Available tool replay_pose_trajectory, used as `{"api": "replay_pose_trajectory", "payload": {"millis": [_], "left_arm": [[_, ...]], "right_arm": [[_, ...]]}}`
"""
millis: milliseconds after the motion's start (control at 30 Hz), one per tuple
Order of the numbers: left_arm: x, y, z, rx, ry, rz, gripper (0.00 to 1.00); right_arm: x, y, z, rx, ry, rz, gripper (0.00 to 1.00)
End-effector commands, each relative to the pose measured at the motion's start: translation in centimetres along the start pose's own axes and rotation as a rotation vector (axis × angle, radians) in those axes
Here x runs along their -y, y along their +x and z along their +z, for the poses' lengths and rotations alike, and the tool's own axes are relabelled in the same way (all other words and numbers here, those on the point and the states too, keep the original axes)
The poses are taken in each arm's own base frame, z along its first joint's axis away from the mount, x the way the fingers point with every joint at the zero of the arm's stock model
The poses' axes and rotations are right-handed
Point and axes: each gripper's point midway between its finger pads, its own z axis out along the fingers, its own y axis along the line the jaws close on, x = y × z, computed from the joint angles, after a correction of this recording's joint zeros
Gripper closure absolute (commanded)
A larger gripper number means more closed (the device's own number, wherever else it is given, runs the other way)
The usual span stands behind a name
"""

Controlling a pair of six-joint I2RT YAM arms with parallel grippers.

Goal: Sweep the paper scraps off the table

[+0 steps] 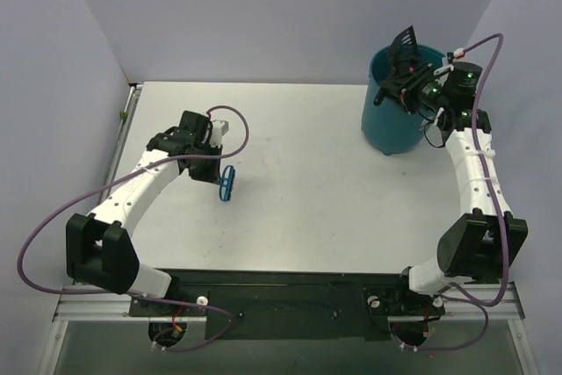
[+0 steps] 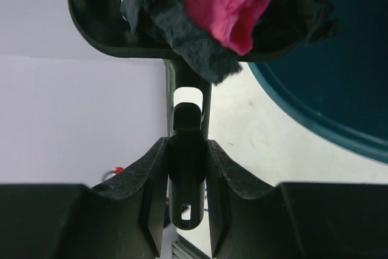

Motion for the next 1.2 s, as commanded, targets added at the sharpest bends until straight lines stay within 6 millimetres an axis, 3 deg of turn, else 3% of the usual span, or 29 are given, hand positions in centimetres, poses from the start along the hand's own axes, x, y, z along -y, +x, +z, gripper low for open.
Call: {"api": "replay_pose_trajectory", "payload": {"millis": [0,200,233,333,467,667,967,1067,1133,1167], "left_arm": [[-0.1,-1.9,-0.9,0.100,0.018,0.005,1.00],[-0.1,-1.7,-1.0,0.118,0.024,0.003,1.00],[-0.1,-1.7,-0.9,0.119,0.024,0.003,1.00],[0.0,-1.7,-1.1,0.131,0.028,0.005,1.00],[0.0,-1.7,-1.1,0.133,0.028,0.005,1.00],[0.0,-1.7,-1.1,0.134,0.032,0.004,1.00],[0.0,-1.8,-1.3,0.146,0.032,0.004,1.00],[0.1,-2.0,-1.5,0.162,0.037,0.005,1.00],[0.2,-2.2,-1.9,0.182,0.040,0.005,1.00],[0.2,-2.4,-2.0,0.194,0.040,0.005,1.00]], "right_arm": [[-7.4,-3.2,-1.9,0.109,-0.377,0.024,1.00],[-10.1,-4.7,-3.5,0.139,-0.666,0.150,1.00],[-9.8,-4.9,-3.1,0.113,-0.682,0.228,1.00],[-11.0,-5.5,-5.2,0.109,-0.861,0.298,1.00],[-11.0,-5.9,-6.7,0.111,-1.005,0.359,1.00],[-10.3,-5.1,-6.1,0.102,-0.970,0.334,1.00],[-12.5,-5.0,-7.4,0.112,-0.936,0.248,1.00],[-12.8,-4.0,-7.5,0.104,-0.900,0.191,1.00],[-12.7,-2.6,-6.8,0.094,-0.825,0.112,1.00],[-11.3,-1.7,-5.0,0.076,-0.725,0.086,1.00]]}}
